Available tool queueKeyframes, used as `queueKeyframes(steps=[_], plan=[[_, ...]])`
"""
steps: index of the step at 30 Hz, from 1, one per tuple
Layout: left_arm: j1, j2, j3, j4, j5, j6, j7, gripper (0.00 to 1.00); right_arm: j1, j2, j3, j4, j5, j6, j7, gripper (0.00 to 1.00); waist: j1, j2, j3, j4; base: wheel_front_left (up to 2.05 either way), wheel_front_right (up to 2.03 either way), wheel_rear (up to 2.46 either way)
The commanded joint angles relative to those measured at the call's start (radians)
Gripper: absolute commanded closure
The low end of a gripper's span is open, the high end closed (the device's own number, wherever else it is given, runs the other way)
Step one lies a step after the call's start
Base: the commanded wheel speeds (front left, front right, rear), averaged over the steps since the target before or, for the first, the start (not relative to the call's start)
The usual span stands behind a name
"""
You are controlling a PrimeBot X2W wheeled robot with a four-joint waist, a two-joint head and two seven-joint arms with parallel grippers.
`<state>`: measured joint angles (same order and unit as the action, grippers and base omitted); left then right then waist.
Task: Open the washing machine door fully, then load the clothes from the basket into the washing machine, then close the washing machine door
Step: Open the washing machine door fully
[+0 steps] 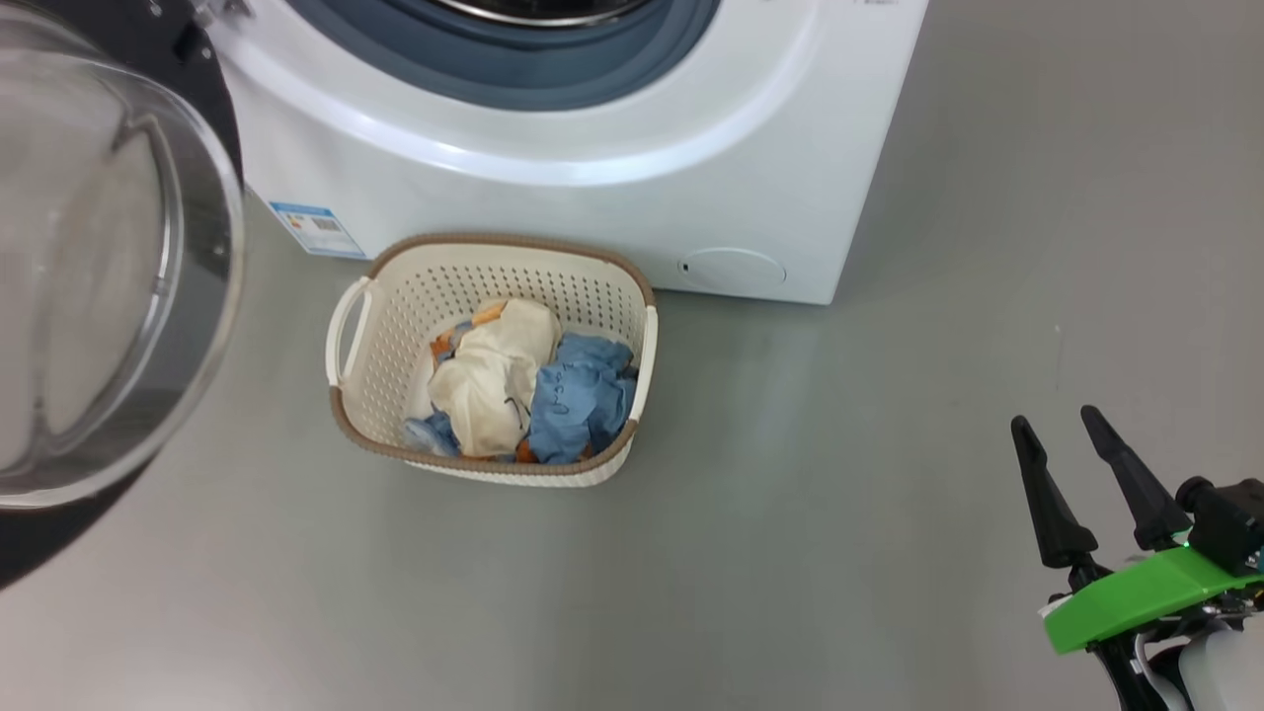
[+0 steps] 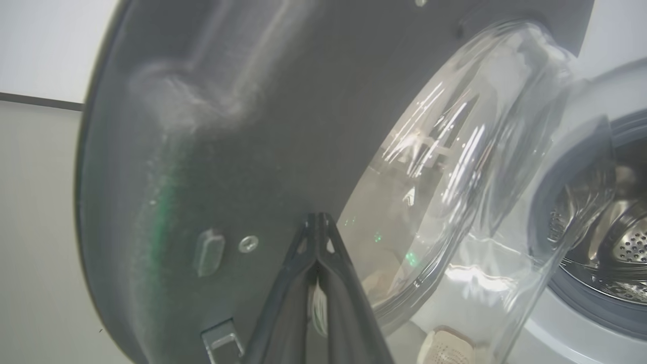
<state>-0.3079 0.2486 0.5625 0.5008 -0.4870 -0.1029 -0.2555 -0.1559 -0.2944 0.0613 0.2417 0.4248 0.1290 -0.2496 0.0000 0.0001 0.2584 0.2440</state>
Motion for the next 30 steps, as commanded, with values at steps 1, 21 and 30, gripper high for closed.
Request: queueKeyframes(steps=[1, 21, 30], plan=[[-0.042, 0.081, 0.052, -0.001, 0.018, -0.002, -0.006, 1.00, -0.018, -0.017, 0.017, -0.027, -0.014, 0.002, -0.012, 0.00, 0.0000, -0.0001, 0.029, -0.004, 0.00, 0.00, 0.00], [-0.283, 0.237, 0.195, 0.315, 0.132, -0.021, -0.006, 1.00, -0.084, -0.018, 0.012, -0.042, -0.035, 0.002, -0.012, 0.00, 0.0000, -0.0001, 0.148, -0.025, 0.00, 0.00, 0.00], [-0.322, 0.264, 0.247, 0.374, 0.185, -0.009, -0.006, 1.00, -0.090, -0.021, 0.006, -0.042, -0.040, 0.002, -0.012, 0.00, 0.0000, -0.0001, 0.159, -0.033, 0.00, 0.00, 0.00]])
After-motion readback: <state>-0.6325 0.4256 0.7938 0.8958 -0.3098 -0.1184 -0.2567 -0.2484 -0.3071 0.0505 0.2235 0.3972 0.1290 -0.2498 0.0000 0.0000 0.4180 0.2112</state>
